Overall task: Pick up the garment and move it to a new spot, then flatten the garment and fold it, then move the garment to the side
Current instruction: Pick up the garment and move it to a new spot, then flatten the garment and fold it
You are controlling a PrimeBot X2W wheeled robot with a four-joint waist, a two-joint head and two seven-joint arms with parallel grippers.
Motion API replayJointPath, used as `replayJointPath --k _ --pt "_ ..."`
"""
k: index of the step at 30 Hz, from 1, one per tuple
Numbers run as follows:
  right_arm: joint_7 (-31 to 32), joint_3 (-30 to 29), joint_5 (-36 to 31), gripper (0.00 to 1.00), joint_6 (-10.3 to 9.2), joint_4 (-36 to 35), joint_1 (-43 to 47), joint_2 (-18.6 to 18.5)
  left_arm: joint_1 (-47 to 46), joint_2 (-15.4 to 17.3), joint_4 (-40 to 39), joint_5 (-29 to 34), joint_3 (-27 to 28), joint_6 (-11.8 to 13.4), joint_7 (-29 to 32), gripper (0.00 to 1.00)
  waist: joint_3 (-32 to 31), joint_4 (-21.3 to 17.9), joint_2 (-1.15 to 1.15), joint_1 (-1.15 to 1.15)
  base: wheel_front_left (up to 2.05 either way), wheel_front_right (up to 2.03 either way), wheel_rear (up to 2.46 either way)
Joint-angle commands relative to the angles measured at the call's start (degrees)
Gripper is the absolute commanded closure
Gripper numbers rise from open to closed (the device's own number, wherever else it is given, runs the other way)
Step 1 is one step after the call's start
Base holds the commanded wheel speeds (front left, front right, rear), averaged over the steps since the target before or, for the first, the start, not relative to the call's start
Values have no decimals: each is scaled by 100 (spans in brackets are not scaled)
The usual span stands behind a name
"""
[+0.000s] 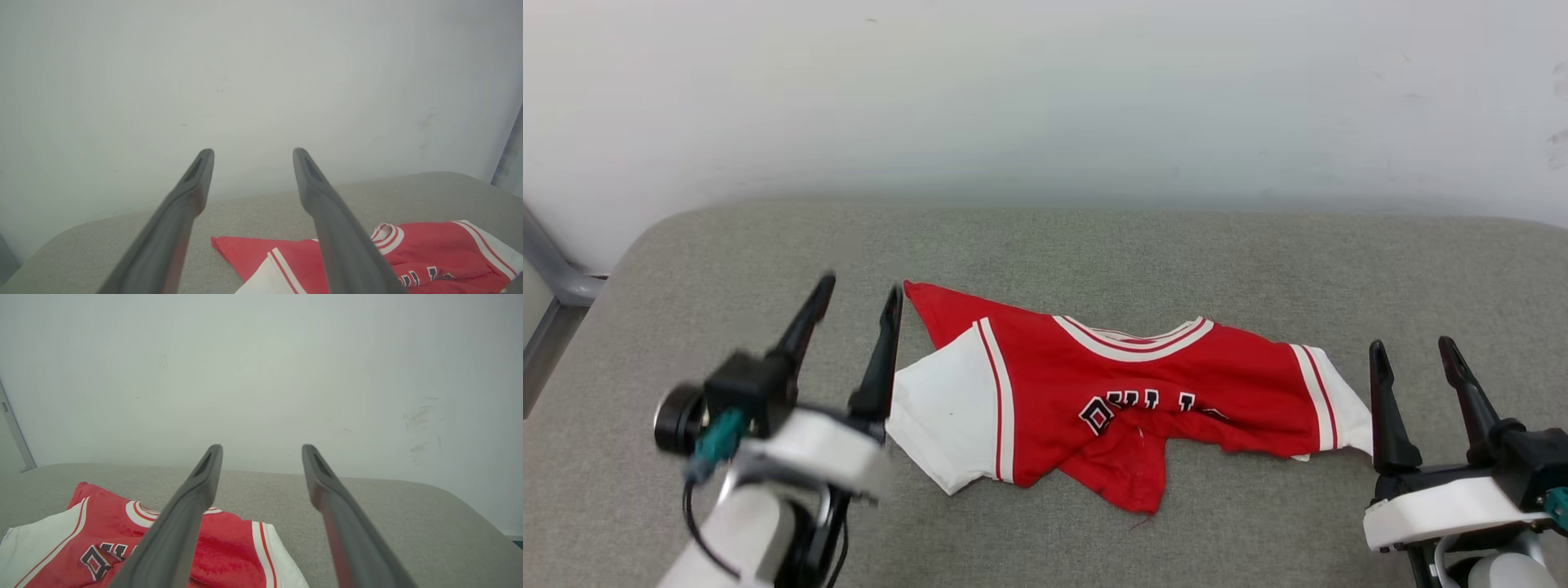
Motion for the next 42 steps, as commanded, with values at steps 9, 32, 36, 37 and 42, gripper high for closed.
replayJointPath --k 9,32,36,37,42 --pt "-15 -52 63 0 -4 -196 328 4 1865 -515 -965 825 859 9 -15 0 -93 10 0 1 0 0 0" --pt "-16 102 160 0 -4 -277 355 3 2397 -1372 -623 1488 1788 -704 22 0 -3 -155 0 1 0 0 0" --pt "-16 105 104 0 -4 -291 396 4 2056 -1154 -429 1489 1694 -805 706 0 116 -168 0 1 0 0 0" --pt "-16 118 66 0 -4 -297 390 4 1953 -1075 -410 1471 1682 -847 960 0 179 -172 0 1 0 0 0" --pt "-16 154 -4 0 -4 -372 239 3 1296 -752 -296 1274 1699 -954 2353 0 565 -218 0 1 0 0 0"
